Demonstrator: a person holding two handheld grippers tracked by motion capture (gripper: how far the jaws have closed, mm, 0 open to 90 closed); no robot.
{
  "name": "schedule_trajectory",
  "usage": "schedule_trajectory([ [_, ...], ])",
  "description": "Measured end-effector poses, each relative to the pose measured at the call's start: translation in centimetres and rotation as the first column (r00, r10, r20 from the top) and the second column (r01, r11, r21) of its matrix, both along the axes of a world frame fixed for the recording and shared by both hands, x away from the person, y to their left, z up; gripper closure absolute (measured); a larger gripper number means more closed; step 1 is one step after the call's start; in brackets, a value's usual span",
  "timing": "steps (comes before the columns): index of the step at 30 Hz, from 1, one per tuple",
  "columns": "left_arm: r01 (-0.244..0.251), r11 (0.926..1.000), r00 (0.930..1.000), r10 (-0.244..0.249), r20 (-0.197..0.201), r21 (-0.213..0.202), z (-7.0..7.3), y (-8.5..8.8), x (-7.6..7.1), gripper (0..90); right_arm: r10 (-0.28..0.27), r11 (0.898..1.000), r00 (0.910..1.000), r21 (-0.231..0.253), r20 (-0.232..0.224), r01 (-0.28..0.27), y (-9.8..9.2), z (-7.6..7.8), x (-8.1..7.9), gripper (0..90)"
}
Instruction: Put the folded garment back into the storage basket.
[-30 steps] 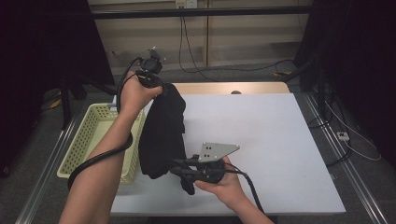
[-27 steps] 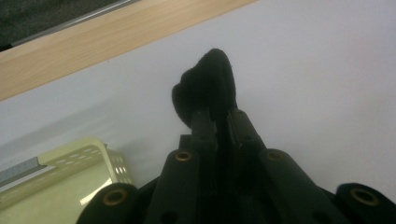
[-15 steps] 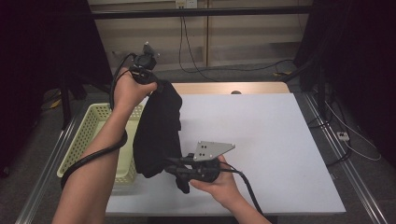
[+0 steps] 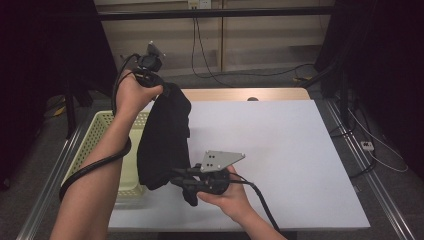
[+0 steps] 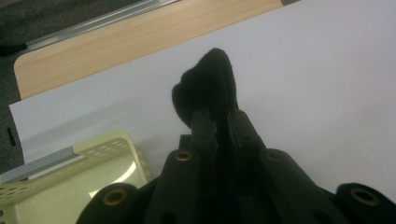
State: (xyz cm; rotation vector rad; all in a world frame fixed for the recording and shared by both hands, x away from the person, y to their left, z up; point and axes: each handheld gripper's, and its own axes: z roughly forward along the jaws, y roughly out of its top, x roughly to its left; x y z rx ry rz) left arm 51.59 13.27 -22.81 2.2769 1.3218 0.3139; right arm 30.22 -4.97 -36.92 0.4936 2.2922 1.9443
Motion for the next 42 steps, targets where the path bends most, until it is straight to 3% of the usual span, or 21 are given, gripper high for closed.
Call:
schedule_trajectory([
  [12, -0.018, 0.9998, 0.9998, 0.018, 0.0, 0.0, 0.1, 1.3, 0.1, 83.0, 0.001, 1.0, 0.9999, 0.012, -0.011, -0.001, 1.2, -0.2, 0.2, 78.6],
  [42, -0.043, 0.9991, 0.999, 0.043, -0.014, 0.007, 0.9, 3.5, 0.5, 83.1, 0.013, 1.0, 0.9997, 0.003, 0.019, -0.014, 3.8, 0.9, 0.9, 78.6],
])
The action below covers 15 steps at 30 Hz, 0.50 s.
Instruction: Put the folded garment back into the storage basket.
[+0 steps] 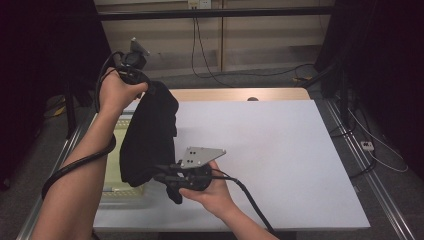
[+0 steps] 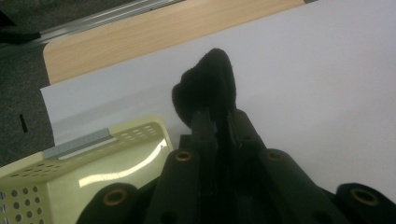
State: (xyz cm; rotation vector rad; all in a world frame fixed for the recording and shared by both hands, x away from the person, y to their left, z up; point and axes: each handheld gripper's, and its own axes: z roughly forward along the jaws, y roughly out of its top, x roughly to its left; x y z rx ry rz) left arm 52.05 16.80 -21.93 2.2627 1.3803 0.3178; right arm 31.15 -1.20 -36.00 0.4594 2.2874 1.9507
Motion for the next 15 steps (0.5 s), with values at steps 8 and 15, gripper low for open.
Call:
schedule_trajectory([
  [8, -0.004, 1.0, 1.0, 0.004, 0.0, 0.005, 0.5, 0.5, 0.0, 83.1, 0.004, 1.0, 1.0, 0.005, 0.008, -0.004, 0.6, 0.3, 0.2, 78.6],
  [15, -0.014, 0.9999, 0.9999, 0.014, 0.001, -0.005, 0.8, 1.1, 0.0, 83.0, 0.0, 1.0, 1.0, 0.008, 0.01, 0.0, 0.9, 0.5, 0.4, 78.6],
])
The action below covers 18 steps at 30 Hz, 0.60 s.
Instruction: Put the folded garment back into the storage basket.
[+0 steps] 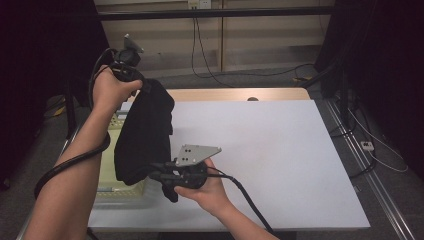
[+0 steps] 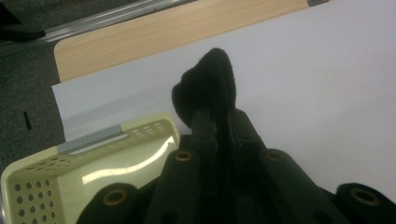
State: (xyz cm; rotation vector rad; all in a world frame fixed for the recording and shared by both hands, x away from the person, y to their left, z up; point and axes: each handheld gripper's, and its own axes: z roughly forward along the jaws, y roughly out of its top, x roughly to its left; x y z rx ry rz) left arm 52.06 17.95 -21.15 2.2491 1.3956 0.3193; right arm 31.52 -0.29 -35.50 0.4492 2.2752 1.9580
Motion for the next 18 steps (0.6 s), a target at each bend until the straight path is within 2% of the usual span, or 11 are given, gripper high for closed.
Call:
schedule_trajectory([
  [5, -0.014, 0.9999, 0.9999, 0.014, 0.0, -0.003, 0.1, 0.4, 0.0, 83.0, 0.007, 1.0, 0.9999, 0.003, -0.009, -0.007, 0.3, 0.0, 0.2, 78.6],
  [10, -0.009, 1.0, 1.0, 0.009, -0.003, -0.004, 0.2, 0.8, 0.1, 83.1, 0.014, 1.0, 0.9999, 0.004, -0.002, -0.014, 0.8, 0.3, 0.2, 78.6],
  [18, -0.028, 0.9996, 0.9996, 0.028, 0.005, -0.006, 0.5, 1.4, 0.1, 83.1, 0.022, 1.0, 0.9998, 0.004, 0.003, -0.022, 1.4, 0.6, 0.5, 78.5],
])
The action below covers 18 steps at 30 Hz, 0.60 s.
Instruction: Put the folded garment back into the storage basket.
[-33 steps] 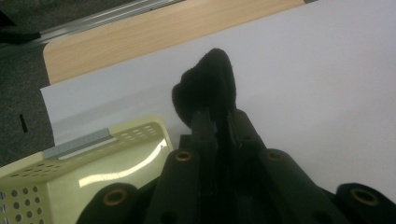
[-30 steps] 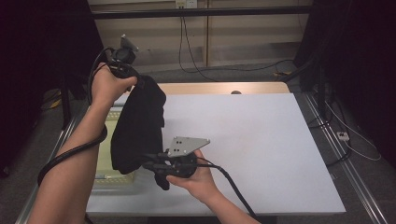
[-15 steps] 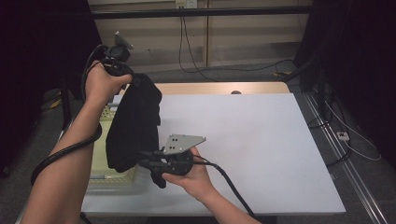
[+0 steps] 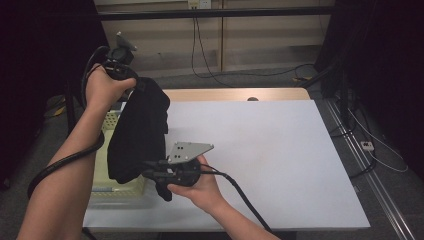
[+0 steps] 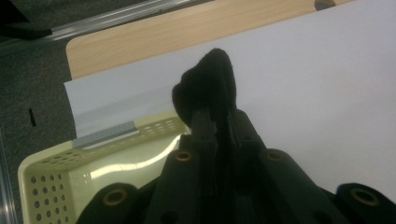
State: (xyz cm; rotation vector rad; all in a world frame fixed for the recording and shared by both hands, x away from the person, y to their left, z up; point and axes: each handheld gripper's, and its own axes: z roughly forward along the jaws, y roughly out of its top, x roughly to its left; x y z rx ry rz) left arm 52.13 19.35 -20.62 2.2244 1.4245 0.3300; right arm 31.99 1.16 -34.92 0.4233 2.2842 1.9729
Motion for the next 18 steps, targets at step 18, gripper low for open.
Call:
schedule_trajectory([
  [18, -0.016, 0.9999, 0.9999, 0.016, 0.004, 0.005, 0.6, 1.4, -0.2, 83.0, 0.017, 1.0, 0.9998, 0.005, 0.011, -0.017, 1.9, 0.3, 0.3, 78.6],
])
